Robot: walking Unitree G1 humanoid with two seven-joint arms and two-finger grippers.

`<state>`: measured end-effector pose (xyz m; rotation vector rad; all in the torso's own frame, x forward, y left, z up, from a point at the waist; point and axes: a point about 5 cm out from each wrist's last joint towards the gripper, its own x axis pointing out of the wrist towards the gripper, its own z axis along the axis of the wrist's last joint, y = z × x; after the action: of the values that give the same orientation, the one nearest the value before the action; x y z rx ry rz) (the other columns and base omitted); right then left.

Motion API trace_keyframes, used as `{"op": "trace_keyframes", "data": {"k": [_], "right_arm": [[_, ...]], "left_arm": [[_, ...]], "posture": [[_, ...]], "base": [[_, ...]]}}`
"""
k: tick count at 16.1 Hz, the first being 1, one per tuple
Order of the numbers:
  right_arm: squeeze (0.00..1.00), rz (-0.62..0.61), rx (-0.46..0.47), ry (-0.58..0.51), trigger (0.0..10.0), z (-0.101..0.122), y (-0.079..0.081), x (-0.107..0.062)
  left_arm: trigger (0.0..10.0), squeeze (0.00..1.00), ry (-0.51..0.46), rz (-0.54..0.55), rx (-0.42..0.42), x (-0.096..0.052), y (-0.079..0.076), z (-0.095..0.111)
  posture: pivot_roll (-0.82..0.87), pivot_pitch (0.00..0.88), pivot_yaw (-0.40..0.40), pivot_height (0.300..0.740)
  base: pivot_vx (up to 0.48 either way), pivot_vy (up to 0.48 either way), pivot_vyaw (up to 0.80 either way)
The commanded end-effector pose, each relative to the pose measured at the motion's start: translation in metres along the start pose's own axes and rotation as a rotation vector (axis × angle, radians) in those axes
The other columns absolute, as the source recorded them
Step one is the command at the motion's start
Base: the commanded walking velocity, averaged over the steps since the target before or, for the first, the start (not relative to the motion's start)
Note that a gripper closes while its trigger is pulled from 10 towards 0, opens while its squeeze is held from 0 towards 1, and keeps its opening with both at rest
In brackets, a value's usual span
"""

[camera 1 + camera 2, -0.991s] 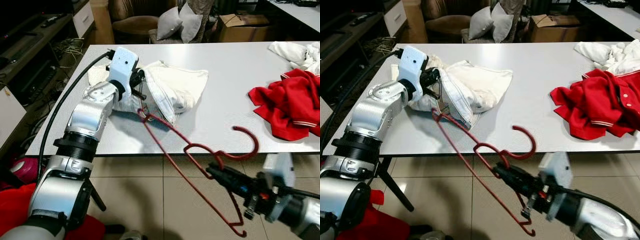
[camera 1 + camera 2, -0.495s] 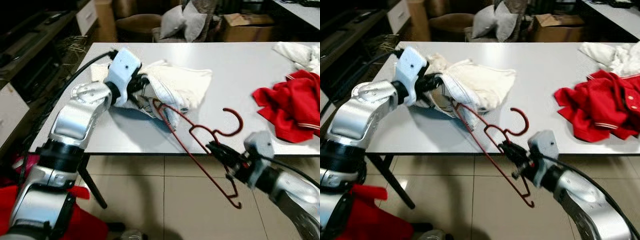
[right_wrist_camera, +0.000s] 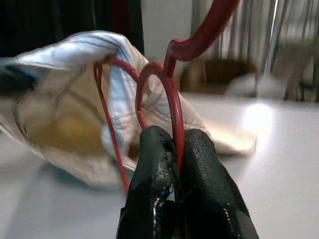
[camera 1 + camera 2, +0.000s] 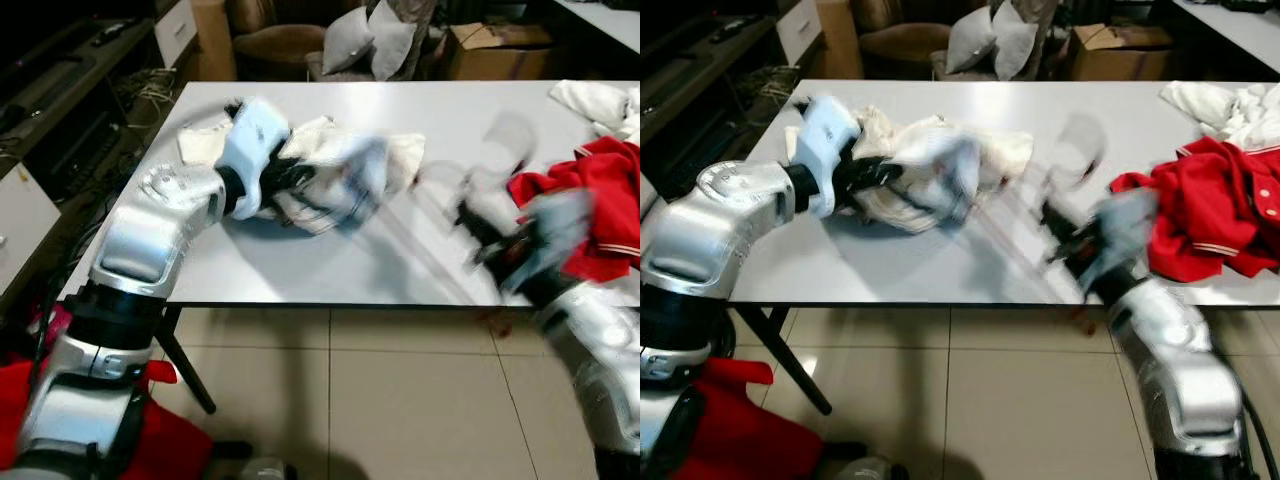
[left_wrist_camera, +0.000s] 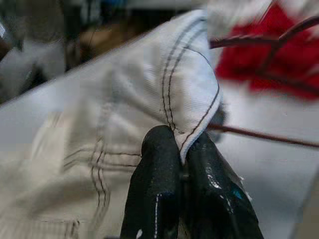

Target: Hang hanger

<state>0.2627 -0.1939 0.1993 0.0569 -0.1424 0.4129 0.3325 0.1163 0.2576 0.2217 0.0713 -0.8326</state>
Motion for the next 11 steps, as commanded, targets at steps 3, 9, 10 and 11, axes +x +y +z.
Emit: {"op": "trace_keyframes", "data": {"k": [3, 9, 10, 11], "right_arm": [[0.0, -0.006, -0.038, 0.107, 10.0, -0.019, 0.004, -0.013], [0.0, -0.016, 0.068, 0.342, 10.0, -0.066, 0.024, -0.033], [0.0, 0.051, 0.079, 0.359, 10.0, -0.067, 0.031, -0.038], [0.0, 0.094, 0.083, 0.359, 10.0, -0.067, 0.035, -0.04]], "left_arm": [[0.0, 0.0, -0.021, -0.017, -0.024, -0.004, -0.006, 0.008], [0.1, 0.0, -0.001, 0.016, -0.072, 0.006, -0.016, -0.006], [0.0, 0.0, -0.057, 0.042, -0.083, 0.008, -0.012, 0.002], [0.0, 0.0, -0.083, 0.052, -0.086, 0.01, -0.011, 0.006]], "posture": [[0.01, 0.0, 0.048, 0.74], [0.0, 0.0, 0.06, 0.74], [0.0, 0.0, 0.063, 0.74], [0.0, 0.0, 0.063, 0.74]], "base": [[0.0, 0.0, 0.0], [0.0, 0.0, 0.0], [0.0, 0.0, 0.0], [0.0, 0.0, 0.0]]}}
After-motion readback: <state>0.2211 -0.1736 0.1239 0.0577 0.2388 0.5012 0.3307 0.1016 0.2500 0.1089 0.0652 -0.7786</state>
